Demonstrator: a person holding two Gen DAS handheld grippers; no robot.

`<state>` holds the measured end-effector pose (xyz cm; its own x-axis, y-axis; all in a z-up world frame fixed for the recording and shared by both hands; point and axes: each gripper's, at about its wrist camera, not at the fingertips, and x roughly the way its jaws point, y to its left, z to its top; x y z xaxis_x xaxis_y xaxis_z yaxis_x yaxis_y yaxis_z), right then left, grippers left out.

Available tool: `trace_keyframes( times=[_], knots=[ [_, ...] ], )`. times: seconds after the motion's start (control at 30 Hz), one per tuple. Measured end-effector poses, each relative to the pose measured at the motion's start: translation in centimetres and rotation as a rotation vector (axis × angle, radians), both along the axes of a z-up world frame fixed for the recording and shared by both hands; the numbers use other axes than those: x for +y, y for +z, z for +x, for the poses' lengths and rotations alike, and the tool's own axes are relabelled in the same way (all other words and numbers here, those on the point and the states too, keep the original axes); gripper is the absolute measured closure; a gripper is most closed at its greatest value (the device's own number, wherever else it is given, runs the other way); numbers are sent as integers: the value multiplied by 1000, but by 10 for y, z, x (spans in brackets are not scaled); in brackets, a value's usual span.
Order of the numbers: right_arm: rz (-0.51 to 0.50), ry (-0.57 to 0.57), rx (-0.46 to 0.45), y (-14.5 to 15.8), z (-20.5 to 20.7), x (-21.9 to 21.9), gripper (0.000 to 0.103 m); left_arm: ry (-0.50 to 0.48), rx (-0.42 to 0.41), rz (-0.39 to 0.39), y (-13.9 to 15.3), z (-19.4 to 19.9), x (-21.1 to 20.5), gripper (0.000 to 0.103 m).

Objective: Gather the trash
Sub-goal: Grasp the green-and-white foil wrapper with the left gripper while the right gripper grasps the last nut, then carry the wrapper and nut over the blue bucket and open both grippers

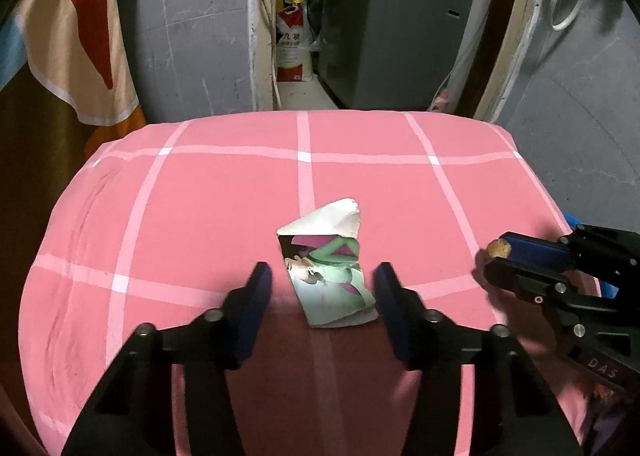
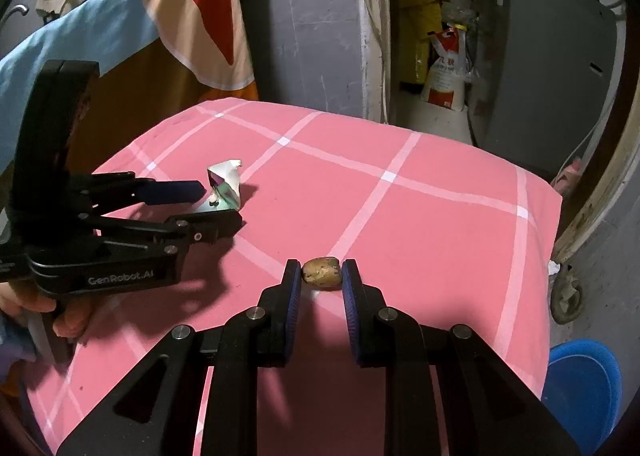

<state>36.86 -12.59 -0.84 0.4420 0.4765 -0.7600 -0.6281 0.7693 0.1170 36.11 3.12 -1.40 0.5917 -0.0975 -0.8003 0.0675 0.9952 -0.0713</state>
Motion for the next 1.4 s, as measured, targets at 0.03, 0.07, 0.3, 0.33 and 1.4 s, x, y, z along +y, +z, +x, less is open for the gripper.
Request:
trace_keyframes(
  times=[0.03,0.07,0.3,0.33,1.4],
  knots=[
    [2,0,-1,0,0,0,84,-1,-1,1,0,-1,0,68],
    [4,0,-2,0,-1,1,84,-2,-4,-1,0,-2,0,68],
    [27,-3,-21,1,-9,-4,84,-20,-15,-54,2,-10,2,71],
    [34,-6,-26,2,-11,-5,84,-22,-16,-58,3,-11,1,71],
    [293,-311,-660,87,-132,-121,84,-124,-562,-218,105,-118,-95,72]
  ],
)
